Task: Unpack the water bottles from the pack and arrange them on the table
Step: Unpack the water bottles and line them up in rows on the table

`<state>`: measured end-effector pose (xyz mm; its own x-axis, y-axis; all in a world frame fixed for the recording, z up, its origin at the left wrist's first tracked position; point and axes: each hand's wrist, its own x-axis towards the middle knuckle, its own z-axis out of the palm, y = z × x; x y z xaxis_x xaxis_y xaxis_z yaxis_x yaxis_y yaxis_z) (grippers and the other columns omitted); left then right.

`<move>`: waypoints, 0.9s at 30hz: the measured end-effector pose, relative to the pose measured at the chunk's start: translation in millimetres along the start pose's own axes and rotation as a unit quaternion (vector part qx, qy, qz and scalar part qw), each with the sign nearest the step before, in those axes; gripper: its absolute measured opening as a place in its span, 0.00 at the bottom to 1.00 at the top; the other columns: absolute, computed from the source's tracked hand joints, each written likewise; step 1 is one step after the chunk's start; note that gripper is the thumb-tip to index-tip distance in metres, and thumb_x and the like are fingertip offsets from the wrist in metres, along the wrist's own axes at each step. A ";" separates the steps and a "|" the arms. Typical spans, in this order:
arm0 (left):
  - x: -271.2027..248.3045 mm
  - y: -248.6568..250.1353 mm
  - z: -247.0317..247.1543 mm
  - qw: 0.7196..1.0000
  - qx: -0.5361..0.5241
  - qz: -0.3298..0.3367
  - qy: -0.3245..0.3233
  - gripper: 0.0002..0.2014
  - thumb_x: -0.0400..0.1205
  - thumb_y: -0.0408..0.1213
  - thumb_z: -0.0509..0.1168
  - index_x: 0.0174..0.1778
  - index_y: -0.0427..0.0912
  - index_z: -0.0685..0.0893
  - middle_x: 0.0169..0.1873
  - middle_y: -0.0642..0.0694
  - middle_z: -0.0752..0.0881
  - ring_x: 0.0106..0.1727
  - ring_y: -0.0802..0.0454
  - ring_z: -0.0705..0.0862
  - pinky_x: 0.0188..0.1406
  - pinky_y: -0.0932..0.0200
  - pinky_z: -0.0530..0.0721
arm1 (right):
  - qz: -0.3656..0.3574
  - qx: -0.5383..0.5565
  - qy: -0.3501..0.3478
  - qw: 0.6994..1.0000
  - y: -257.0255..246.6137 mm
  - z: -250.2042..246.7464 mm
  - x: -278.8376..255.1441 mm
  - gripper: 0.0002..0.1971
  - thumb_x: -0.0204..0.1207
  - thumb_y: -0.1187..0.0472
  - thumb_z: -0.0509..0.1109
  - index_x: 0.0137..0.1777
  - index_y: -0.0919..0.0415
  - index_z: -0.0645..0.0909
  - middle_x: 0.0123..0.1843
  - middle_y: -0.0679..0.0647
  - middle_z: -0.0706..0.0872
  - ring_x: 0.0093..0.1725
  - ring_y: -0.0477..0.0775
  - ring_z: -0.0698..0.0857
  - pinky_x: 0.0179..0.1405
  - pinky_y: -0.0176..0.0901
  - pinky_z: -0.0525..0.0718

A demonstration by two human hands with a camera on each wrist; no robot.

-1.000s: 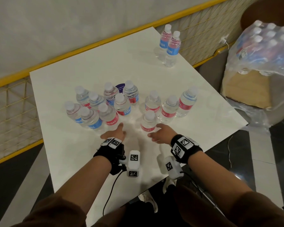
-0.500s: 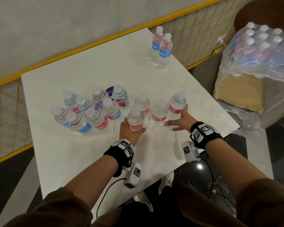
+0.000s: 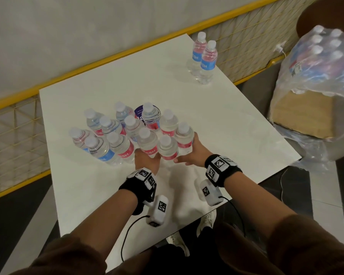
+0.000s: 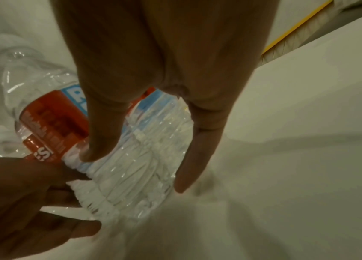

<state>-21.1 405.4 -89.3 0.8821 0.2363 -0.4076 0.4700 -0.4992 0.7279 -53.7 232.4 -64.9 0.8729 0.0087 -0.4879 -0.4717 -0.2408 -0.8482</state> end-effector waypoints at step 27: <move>-53.2 46.2 62.1 0.936 0.007 -0.114 -0.333 0.05 0.85 0.35 0.57 0.45 0.39 0.75 0.35 0.44 0.82 0.32 0.51 0.80 0.32 0.61 0.76 | 0.091 -0.072 -0.003 0.993 25.7 -65.3 -13.8 0.34 0.72 0.55 0.75 0.77 0.55 0.65 0.72 0.58 0.73 0.61 0.56 0.80 0.56 0.50 0.83</move>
<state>-48.3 318.1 -68.2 0.5406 -0.2323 -0.8086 0.6395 -0.5110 0.5744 -69.7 162.7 -66.5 0.7736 -0.0414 -0.6323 -0.5986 -0.3752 -0.7077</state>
